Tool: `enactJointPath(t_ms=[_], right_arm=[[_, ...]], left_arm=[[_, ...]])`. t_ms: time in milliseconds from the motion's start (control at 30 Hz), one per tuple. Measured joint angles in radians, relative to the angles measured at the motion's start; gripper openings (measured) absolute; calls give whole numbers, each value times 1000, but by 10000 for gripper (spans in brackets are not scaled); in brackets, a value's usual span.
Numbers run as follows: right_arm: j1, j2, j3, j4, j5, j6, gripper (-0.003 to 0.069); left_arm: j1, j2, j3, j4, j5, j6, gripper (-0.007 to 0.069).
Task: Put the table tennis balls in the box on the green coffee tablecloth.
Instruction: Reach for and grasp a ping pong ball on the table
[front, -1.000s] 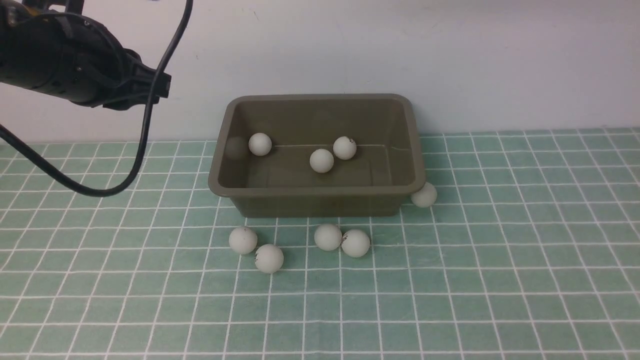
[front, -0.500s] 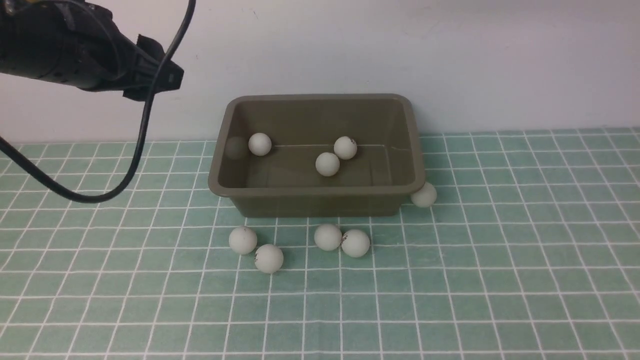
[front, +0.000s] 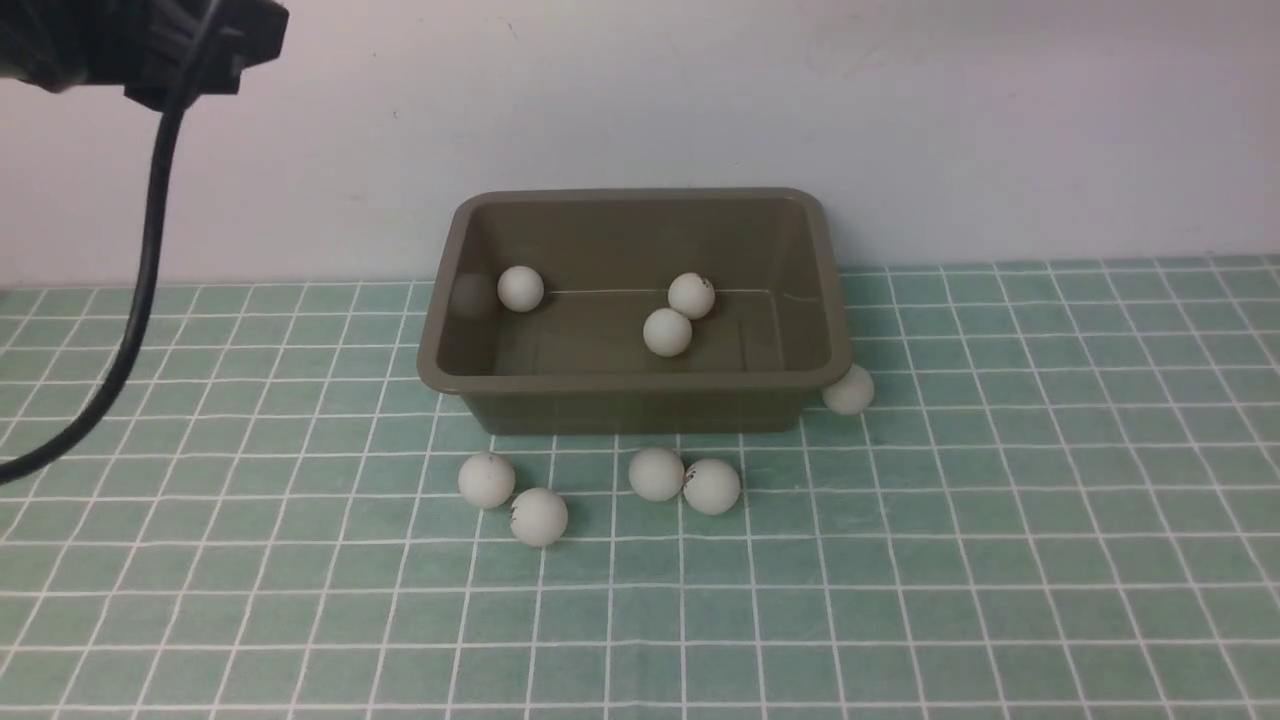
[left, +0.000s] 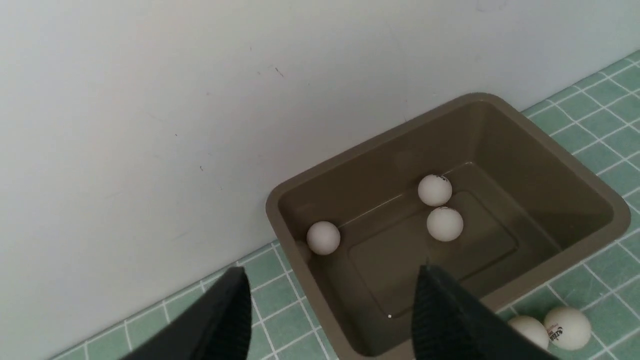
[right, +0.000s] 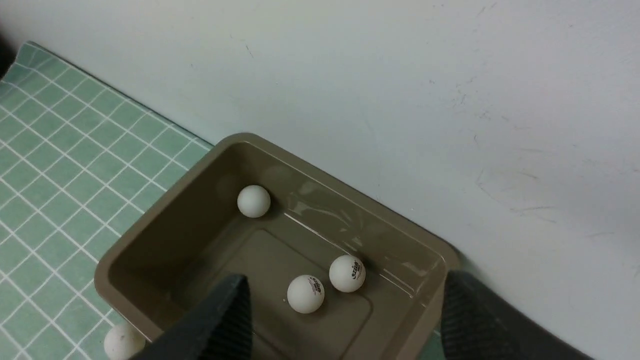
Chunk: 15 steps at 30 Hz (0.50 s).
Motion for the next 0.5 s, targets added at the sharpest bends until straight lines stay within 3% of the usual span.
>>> enactJointPath(t_ms=[133, 367, 500], right_arm=[[0, 0, 0, -51, 0, 1, 461], [0, -19, 1, -427, 1, 40, 461], [-2, -47, 1, -517, 3, 56, 461]], left_arm=[[0, 17, 0, 0, 0, 1, 395], [0, 22, 0, 1, 0, 4, 395], [0, 22, 0, 1, 0, 4, 395]])
